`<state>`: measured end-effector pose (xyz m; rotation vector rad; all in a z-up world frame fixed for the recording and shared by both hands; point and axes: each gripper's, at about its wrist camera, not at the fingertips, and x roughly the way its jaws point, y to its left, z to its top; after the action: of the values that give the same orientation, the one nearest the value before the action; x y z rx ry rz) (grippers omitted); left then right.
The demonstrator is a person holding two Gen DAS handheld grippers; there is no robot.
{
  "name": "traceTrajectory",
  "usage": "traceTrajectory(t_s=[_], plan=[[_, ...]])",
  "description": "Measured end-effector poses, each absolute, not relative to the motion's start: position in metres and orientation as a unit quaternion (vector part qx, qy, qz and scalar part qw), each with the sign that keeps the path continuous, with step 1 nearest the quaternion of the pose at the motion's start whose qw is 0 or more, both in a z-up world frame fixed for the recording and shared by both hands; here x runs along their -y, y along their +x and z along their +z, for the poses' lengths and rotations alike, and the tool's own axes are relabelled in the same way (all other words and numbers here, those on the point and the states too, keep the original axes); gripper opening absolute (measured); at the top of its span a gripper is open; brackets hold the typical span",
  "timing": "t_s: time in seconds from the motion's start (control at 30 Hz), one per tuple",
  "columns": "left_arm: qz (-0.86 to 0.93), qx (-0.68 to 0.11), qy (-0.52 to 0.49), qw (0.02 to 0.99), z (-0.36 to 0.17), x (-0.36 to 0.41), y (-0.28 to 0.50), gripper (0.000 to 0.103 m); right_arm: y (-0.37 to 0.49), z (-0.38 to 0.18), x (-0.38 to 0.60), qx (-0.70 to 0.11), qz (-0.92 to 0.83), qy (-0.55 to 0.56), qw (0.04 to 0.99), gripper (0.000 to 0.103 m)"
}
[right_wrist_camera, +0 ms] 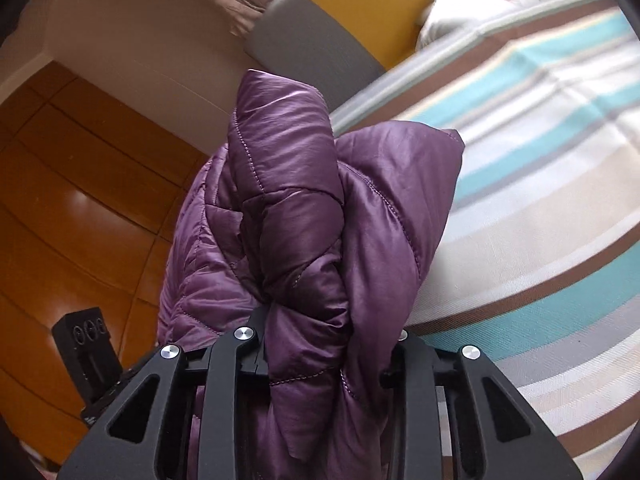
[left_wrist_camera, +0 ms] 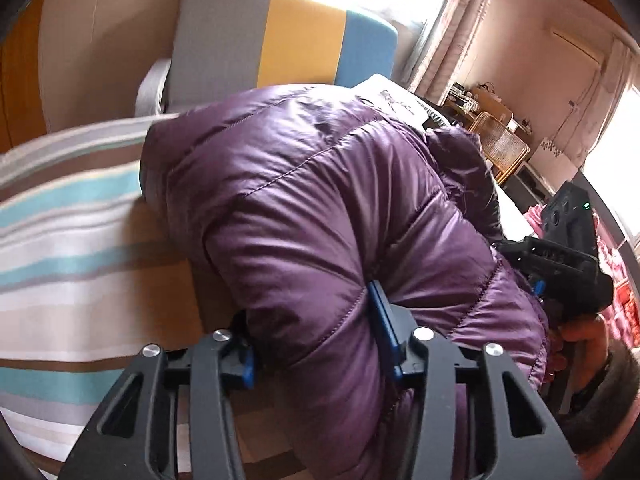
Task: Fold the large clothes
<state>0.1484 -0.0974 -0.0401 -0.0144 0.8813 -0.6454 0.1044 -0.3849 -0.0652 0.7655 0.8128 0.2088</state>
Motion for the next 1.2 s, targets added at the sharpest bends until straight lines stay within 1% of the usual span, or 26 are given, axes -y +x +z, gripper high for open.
traceTrajectory(t_s=[0.07, 0.23, 0.37, 0.5, 0.63, 0.83, 1.07, 1.13, 1.2], plan=[[-0.308, -0.412, -0.005, 0.858, -0.033, 0.097, 0.143, 0.043, 0.098, -0.054, 0.377, -0.371, 0.099, 0.349, 0.855, 0.029], [-0.309, -0.381, -0.014, 0.872, -0.006, 0.076, 0.130, 0.043, 0.086, -0.039, 0.365, -0.340, 0.110, 0.360, 0.862, 0.029], [-0.300, -0.356, -0.028, 0.884, 0.017, 0.046, 0.121, 0.043, 0.086, -0.019, 0.340, -0.316, 0.129, 0.342, 0.875, 0.029], [-0.278, -0.333, -0.027, 0.901, 0.031, 0.012, 0.116, 0.043, 0.109, 0.001, 0.306, -0.297, 0.150, 0.314, 0.889, 0.029], [-0.254, -0.324, -0.029, 0.911, 0.038, -0.019, 0.126, 0.043, 0.127, 0.004, 0.268, -0.290, 0.163, 0.315, 0.889, 0.029], [-0.214, -0.341, -0.050, 0.914, 0.017, -0.073, 0.152, 0.043, 0.175, -0.020, 0.225, -0.318, 0.175, 0.303, 0.881, 0.029], [-0.175, -0.373, -0.048, 0.910, -0.029, -0.097, 0.174, 0.045, 0.208, -0.056, 0.191, -0.374, 0.159, 0.292, 0.866, 0.029], [-0.167, -0.382, -0.058, 0.907, -0.047, -0.107, 0.180, 0.049, 0.219, -0.070, 0.187, -0.401, 0.131, 0.273, 0.864, 0.039], [-0.164, -0.370, -0.065, 0.912, -0.054, -0.113, 0.171, 0.055, 0.222, -0.080, 0.189, -0.414, 0.115, 0.266, 0.863, 0.044]])
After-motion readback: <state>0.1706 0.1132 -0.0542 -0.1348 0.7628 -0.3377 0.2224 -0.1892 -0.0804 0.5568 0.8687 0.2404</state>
